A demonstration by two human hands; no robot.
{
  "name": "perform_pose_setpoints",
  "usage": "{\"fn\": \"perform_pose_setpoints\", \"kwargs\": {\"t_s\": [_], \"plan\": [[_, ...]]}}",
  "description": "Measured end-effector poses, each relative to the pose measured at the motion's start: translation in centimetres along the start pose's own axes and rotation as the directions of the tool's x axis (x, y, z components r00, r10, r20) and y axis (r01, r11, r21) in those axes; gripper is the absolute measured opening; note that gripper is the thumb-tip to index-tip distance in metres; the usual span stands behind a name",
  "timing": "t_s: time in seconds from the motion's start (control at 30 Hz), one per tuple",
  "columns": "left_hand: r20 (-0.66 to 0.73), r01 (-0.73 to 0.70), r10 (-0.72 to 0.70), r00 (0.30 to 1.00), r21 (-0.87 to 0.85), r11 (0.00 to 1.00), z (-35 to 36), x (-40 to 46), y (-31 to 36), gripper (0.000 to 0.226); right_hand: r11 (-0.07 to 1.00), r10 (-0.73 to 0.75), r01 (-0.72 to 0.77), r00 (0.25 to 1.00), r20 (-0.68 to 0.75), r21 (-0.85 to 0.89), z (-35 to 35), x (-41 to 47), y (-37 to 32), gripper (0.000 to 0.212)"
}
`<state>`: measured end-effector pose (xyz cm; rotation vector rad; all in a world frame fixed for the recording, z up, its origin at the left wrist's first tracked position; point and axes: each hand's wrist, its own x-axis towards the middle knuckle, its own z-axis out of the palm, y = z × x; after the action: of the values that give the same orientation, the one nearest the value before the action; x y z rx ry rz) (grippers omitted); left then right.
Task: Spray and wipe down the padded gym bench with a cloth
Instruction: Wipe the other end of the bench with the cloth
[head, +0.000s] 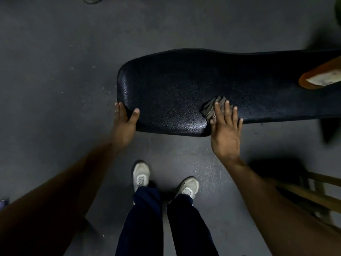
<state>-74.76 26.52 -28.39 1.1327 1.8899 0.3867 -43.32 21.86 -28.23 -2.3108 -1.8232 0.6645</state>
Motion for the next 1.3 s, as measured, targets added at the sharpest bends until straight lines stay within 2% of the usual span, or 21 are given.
{"fn": "perform_pose_setpoints", "kwargs": {"t_s": [0.13,0.23,0.33,0.4,0.47,0.6,0.7,0.77,0.9,1.1,1.2,1.3], "plan": [[0.013,-0.017,0.017,1.000,0.008,1.000,0.0,-0.3,-0.5,0.077,0.999,-0.031,0.031,0.999,-0.009,0.023,1.8,-1.7,-2.8,0.058],[0.023,-0.047,0.049,0.999,-0.061,0.997,-1.0,-0.8,-0.5,0.069,0.977,-0.196,0.197,0.980,0.021,-0.083,3.7,-3.9,-5.7,0.062],[0.026,0.000,0.006,1.000,-0.230,0.973,-2.4,-1.0,-0.4,0.058,0.924,-0.338,0.346,0.938,0.079,-0.161,5.9,-5.8,-9.3,0.069],[0.057,0.060,-0.042,0.997,-0.379,0.923,-3.7,-1.1,-0.6,0.061,0.890,-0.398,0.412,0.911,0.111,-0.194,7.2,-6.5,-11.6,0.073],[0.162,0.118,-0.047,0.986,-0.461,0.879,-4.8,-1.1,-1.0,0.070,0.868,-0.425,0.445,0.895,0.133,-0.220,8.0,-6.5,-13.6,0.074],[0.310,0.225,-0.031,0.950,-0.616,0.755,-6.3,-0.7,-1.2,0.067,0.832,-0.462,0.494,0.869,0.177,-0.253,8.7,-5.1,-17.9,0.074],[0.367,0.298,-0.029,0.930,-0.704,0.645,-7.3,0.3,-1.6,0.066,0.814,-0.475,0.505,0.863,0.173,-0.286,8.9,-2.9,-21.3,0.073],[0.388,0.333,-0.044,0.921,-0.721,0.608,-7.9,0.9,-2.1,0.066,0.821,-0.454,0.489,0.872,0.181,-0.294,8.9,-0.9,-23.3,0.072],[0.409,0.363,-0.075,0.910,-0.696,0.620,-9.0,2.2,-2.6,0.067,0.839,-0.402,0.436,0.900,0.170,-0.324,8.7,4.0,-26.9,0.062],[0.455,0.390,-0.085,0.886,-0.636,0.666,-10.6,4.3,-3.9,0.072,0.897,-0.316,0.346,0.937,0.147,-0.277,8.0,9.9,-30.1,0.056],[0.451,0.389,-0.098,0.887,-0.617,0.684,-10.6,5.1,-3.7,0.073,0.873,-0.358,0.387,0.922,0.150,-0.297,8.1,9.1,-29.9,0.057],[0.401,0.341,-0.092,0.912,-0.612,0.713,-10.7,5.4,-2.4,0.072,0.815,-0.451,0.487,0.874,0.184,-0.314,8.4,6.6,-28.2,0.057]]}}
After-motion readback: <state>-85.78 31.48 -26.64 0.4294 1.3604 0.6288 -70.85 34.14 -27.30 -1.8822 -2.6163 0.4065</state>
